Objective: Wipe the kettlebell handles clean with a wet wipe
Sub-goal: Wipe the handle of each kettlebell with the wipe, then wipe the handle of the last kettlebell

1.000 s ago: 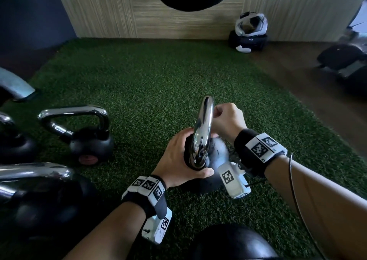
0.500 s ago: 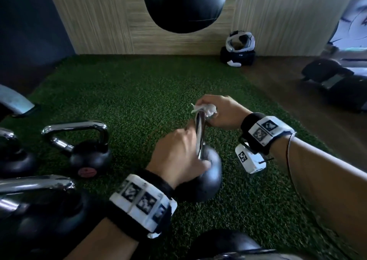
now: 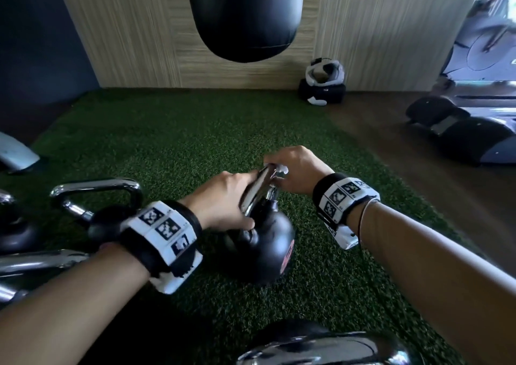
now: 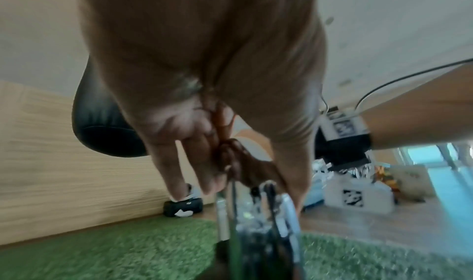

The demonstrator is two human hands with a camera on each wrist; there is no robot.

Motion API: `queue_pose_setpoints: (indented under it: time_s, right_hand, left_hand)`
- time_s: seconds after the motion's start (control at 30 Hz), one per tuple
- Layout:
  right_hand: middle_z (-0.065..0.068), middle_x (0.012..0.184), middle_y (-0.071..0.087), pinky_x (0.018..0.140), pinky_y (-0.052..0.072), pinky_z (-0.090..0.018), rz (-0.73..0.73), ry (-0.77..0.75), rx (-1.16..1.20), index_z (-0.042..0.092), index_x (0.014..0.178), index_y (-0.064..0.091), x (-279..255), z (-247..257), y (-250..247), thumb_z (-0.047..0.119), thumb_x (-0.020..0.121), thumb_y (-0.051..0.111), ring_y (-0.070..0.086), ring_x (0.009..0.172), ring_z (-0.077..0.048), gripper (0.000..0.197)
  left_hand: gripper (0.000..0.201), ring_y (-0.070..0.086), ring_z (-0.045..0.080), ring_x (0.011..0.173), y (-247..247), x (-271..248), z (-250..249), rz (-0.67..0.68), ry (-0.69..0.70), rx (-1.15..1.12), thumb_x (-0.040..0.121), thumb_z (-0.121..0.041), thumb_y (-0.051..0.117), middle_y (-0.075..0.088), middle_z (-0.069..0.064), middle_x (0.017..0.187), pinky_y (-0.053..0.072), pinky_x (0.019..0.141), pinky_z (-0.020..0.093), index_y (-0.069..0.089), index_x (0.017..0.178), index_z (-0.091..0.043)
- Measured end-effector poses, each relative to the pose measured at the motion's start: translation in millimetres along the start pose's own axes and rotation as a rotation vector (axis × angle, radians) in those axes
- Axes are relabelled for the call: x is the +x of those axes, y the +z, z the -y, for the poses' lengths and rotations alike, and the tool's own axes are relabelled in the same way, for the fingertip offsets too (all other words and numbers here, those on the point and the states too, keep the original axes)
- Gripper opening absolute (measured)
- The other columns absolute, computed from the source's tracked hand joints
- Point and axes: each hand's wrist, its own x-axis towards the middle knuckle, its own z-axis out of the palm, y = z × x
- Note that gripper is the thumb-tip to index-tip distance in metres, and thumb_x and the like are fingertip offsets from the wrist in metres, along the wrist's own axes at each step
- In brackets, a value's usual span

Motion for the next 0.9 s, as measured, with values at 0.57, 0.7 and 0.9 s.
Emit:
queue_pose_setpoints:
  time_s: [0.57, 0.7, 0.9]
  right_hand:
    - [-0.007, 0.106, 0.073, 0.088, 0.058, -0.04, 0.092, 0.312, -0.058, 0.013, 0.118, 0.074, -32, 28, -20, 0.021, 0.091, 0.073, 0.068, 0.097, -0.027, 0.028]
    - [-0.001, 0.096, 0.068, 0.075, 0.056, -0.032, 0.198, 0.329, -0.071, 0.018, 0.105, 0.074, -23, 23, -25, 0.021, 0.092, 0.071, 0.068, 0.091, -0.023, 0.014]
    - [-0.003, 0.103, 0.076, 0.071, 0.043, -0.016, 0.133, 0.421, 0.084, 0.016, 0.108, 0.078, -52, 18, -57, 0.016, 0.092, 0.067, 0.07, 0.093, -0.018, 0.019]
  left_hand:
    - [0.121, 0.063, 0.013, 0.111, -20, 43, 55, 0.125, 0.264, 0.276, 0.068, -0.045, 0.091, 0.062, -0.005, 0.138, 0.053, 0.089, 0.033, 0.009, 0.157, -0.051]
    - [0.115, 0.06, 0.017, 0.122, -24, 39, 53, 0.116, 0.25, 0.316, 0.072, -0.051, 0.086, 0.059, -0.006, 0.143, 0.052, 0.098, 0.04, 0.01, 0.158, -0.048]
    - [0.108, 0.024, 0.017, 0.155, -24, -2, 28, 0.039, 0.216, 0.417, 0.083, -0.037, 0.081, 0.024, -0.011, 0.167, 0.027, 0.126, 0.043, 0.006, 0.161, -0.045]
